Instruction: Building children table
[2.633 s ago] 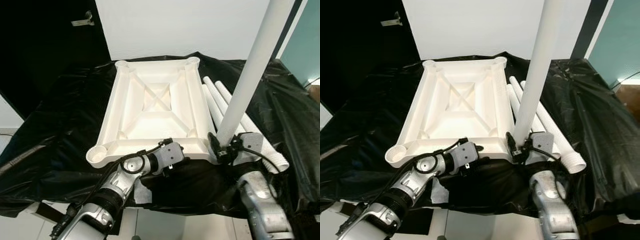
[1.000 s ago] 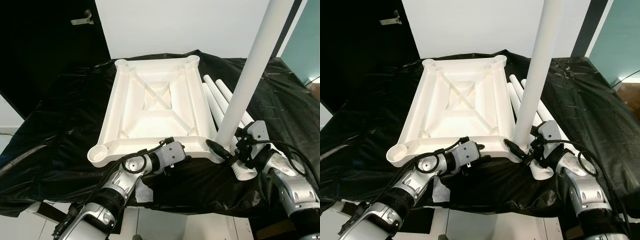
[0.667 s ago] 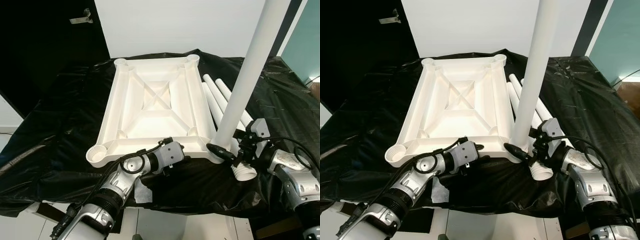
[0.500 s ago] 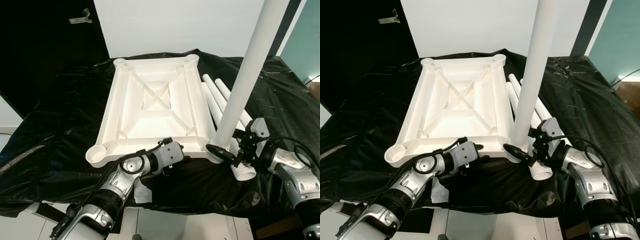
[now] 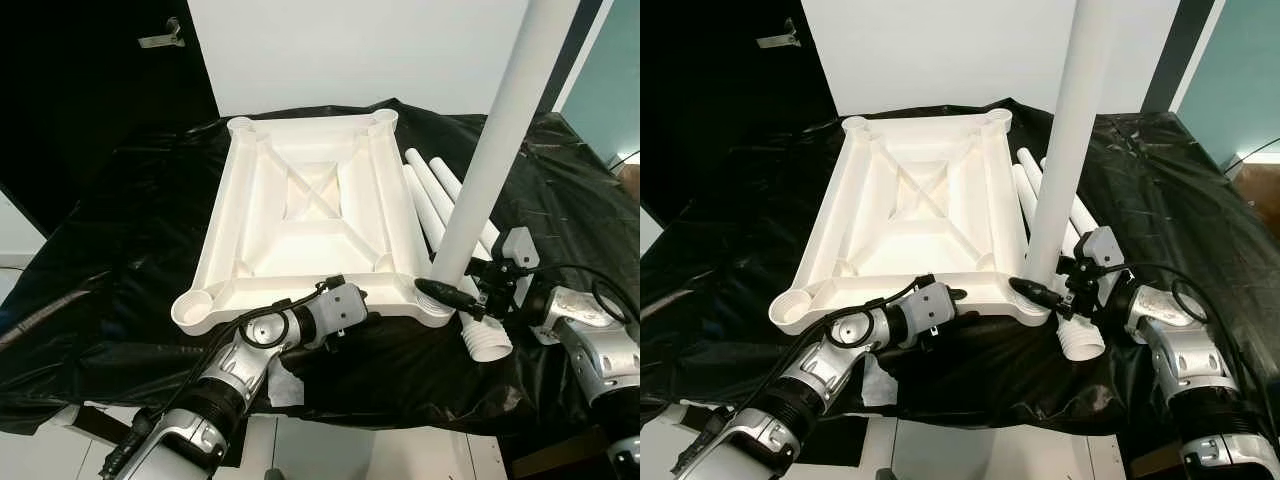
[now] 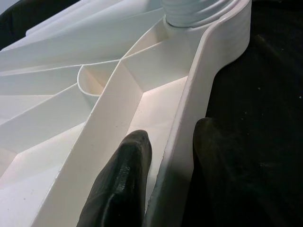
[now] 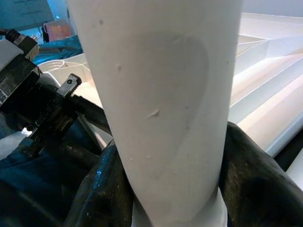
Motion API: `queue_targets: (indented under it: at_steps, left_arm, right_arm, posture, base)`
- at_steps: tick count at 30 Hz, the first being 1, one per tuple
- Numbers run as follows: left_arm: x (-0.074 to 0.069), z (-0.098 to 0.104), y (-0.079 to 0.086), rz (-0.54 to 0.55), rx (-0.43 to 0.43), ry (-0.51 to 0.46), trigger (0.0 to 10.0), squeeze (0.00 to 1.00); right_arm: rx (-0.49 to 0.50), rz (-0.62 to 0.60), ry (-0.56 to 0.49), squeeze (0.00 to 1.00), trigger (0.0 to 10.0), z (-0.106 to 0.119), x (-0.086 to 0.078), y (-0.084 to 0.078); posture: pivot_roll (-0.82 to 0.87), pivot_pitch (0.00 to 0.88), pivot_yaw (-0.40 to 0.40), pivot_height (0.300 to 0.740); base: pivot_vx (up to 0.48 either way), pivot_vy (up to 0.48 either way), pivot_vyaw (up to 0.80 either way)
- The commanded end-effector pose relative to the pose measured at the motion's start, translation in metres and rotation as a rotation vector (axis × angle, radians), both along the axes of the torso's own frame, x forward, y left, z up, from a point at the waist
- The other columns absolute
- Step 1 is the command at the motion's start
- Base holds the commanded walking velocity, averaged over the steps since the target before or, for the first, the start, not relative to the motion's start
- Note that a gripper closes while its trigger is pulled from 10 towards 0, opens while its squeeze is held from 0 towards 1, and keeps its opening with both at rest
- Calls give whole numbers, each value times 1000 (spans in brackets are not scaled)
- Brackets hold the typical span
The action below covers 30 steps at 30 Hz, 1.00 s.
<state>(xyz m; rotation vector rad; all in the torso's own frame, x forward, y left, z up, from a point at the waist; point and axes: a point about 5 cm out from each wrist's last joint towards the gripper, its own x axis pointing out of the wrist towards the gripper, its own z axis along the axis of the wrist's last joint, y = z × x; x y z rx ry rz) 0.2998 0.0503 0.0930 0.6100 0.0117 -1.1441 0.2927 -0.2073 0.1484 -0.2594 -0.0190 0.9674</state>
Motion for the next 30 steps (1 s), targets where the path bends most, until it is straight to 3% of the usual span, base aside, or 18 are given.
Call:
queue_targets:
  at_steps: [1, 4, 7, 8, 11, 15, 19, 26, 30]
  left_arm:
    - [-6, -23, 11, 25, 76, 96, 10000, 0]
    - [-6, -23, 11, 26, 76, 97, 10000, 0]
    - [-7, -23, 10, 27, 73, 96, 10000, 0]
    - [-7, -23, 10, 27, 73, 96, 10000, 0]
    - [-7, -23, 10, 33, 68, 97, 10000, 0]
    - [-8, -24, 10, 34, 67, 98, 10000, 0]
    - [-8, -25, 10, 34, 69, 102, 10000, 0]
    - [-6, -24, 8, 32, 66, 99, 10000, 0]
    - [-7, -24, 7, 32, 65, 99, 10000, 0]
  right_arm:
    - [20, -21, -7, 0, 0, 3, 2, -4]
    - [34, -35, 1, 0, 0, 1, 2, -4]
    - [130, -194, 6, 0, 0, -14, -4, -1]
    - [130, -194, 6, 0, 0, -14, -4, -1]
    - [219, -445, 7, 0, 0, -34, -13, 5]
    - [246, -508, 9, 0, 0, -38, -16, 7]
    - [319, -766, -77, 0, 0, -37, -26, 25]
    - [326, -963, -134, 0, 0, -34, -36, 38]
    - [307, -1017, -151, 0, 0, -33, -40, 41]
  posture:
    - [-67, 25, 40, 740]
    - [-67, 25, 40, 740]
    - [-63, 25, 35, 740]
    - [-63, 25, 35, 740]
    - [-59, 25, 27, 740]
    - [-60, 25, 27, 740]
    - [-65, 24, 27, 740]
    - [-68, 19, 26, 740]
    - [-66, 20, 26, 740]
  base:
    - [0, 0, 0]
    - [0, 0, 0]
    - [0, 0, 0]
    - [0, 0, 0]
    - [0, 0, 0]
    - [0, 0, 0]
    - [0, 0, 0]
    - [0, 0, 0]
    - [0, 0, 0]
